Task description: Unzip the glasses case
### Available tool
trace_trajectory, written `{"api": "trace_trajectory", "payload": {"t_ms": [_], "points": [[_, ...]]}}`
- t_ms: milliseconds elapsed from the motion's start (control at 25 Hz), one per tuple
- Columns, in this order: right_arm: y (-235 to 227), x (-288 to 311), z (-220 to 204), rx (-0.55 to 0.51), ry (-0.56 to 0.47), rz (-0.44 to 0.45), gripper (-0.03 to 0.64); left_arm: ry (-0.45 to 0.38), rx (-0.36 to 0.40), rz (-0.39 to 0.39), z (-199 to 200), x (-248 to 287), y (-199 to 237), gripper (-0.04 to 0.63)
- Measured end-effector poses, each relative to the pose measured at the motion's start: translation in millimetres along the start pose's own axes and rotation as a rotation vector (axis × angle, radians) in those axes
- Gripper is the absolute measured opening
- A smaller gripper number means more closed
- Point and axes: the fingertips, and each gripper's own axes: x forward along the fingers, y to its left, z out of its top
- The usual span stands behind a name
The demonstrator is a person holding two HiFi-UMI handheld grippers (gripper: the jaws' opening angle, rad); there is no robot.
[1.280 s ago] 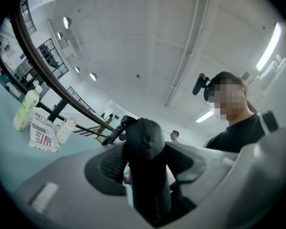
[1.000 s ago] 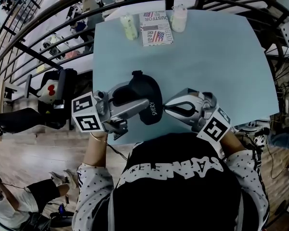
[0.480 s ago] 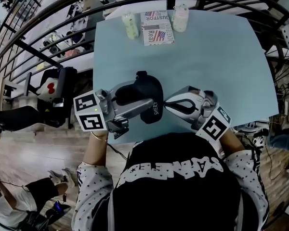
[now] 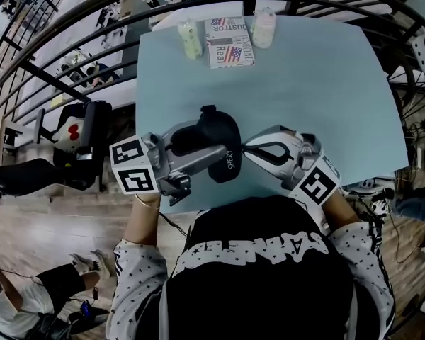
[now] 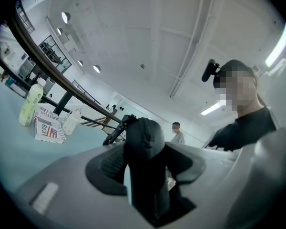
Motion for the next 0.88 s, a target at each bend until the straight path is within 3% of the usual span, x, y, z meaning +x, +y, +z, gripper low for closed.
{"api": "trace_trajectory", "payload": {"t_ms": [880], "points": [[-27.6,0.9,-5.0,0.053,-0.009,-0.075,0.008,0.008,-0.033,0.016,-5.2,3.7,13.4,0.0]]}}
